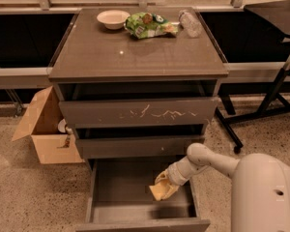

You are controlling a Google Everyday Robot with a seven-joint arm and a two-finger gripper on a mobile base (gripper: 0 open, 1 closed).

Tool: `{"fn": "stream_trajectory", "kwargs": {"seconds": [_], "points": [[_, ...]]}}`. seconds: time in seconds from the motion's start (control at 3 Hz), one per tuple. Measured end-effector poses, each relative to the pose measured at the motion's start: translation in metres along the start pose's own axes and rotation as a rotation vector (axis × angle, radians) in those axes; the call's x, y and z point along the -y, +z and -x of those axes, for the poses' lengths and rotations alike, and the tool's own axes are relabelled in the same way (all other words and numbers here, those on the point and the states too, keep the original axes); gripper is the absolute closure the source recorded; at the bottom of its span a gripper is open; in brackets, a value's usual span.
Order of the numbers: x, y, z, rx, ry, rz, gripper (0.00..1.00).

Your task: Pick sponge from bottom drawer and place on counter

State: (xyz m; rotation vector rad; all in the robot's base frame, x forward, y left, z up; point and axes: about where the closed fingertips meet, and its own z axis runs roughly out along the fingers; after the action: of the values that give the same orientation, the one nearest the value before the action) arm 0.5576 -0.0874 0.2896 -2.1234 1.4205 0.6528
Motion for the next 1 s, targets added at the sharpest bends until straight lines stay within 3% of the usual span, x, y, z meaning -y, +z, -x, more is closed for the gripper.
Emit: {"fn": "stream_trajectory", "kwargs": {"seconds": [0.33, 0.67, 1.0], "points": [[0.006, -0.037, 0.049, -0.036, -0.060, -0.065, 1.00], [0.003, -0.074, 0.106, -0.053, -0.163, -0.189, 1.00], [-0.002, -0.086, 0.132, -0.066, -0.235, -0.262, 1.00]]}}
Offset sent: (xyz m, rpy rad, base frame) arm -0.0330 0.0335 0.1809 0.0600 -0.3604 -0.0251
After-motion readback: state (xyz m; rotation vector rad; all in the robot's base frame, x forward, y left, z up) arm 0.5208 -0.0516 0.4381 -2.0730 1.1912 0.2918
